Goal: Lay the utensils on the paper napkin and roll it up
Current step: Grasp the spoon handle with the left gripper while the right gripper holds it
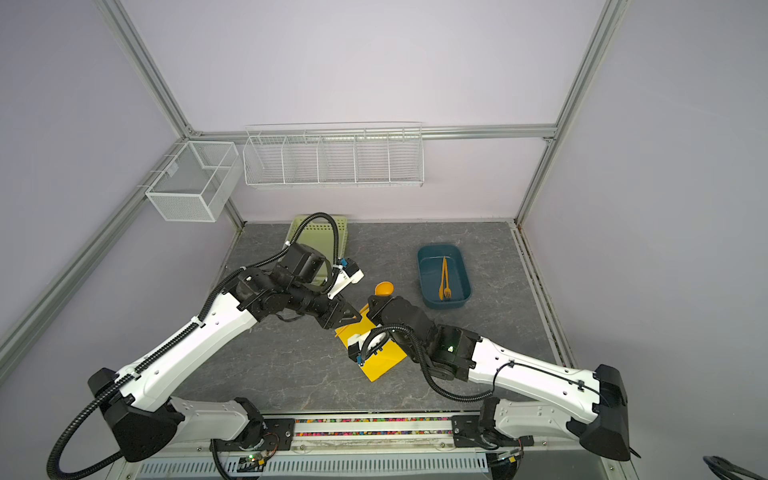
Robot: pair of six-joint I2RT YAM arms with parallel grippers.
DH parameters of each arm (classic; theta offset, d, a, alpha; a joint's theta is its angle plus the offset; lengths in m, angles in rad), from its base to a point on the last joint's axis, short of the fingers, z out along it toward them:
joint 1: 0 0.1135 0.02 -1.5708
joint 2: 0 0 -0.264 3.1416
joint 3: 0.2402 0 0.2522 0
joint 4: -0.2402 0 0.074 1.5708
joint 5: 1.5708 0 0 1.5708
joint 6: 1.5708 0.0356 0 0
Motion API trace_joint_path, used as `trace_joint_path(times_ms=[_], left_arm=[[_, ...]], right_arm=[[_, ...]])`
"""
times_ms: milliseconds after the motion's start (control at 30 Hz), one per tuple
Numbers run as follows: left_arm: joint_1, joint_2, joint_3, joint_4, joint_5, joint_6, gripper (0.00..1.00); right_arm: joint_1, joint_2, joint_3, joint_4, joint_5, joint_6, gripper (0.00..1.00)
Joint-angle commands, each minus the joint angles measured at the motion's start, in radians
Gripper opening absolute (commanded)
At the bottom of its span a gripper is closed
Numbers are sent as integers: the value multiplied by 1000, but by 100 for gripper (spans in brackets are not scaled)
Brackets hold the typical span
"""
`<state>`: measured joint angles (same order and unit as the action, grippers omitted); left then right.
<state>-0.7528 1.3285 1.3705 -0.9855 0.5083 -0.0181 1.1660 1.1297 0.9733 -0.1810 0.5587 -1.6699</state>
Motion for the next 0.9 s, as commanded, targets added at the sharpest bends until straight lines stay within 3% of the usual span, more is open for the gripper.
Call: trace_joint_path(times_ms=[0, 300, 467, 500, 600, 700, 767, 867], left_arm=[[0, 18, 34, -65, 3, 43, 20], [0, 21, 44, -59, -33, 44, 0], [3, 14, 40, -8, -69, 34, 0], [5, 14, 33, 9, -77, 28, 0], [12, -3, 4, 86, -117, -6, 0], [22, -26, -36, 183, -142, -37, 0], [28, -36, -70, 255, -167, -54, 0], [42, -39, -105, 328, -181, -82, 0]], right_arm=[[4, 4, -15, 41, 29, -28, 7], [4, 10, -18, 40, 37, -3, 10], [-6, -13, -15, 29, 37, 50, 46], [-12, -22, -12, 19, 29, 73, 48], [-37, -48, 14, -54, -31, 227, 55], [-92, -61, 60, -182, -166, 454, 63], [-146, -51, 82, -230, -242, 647, 65], [-192, -25, 94, -248, -248, 928, 64]])
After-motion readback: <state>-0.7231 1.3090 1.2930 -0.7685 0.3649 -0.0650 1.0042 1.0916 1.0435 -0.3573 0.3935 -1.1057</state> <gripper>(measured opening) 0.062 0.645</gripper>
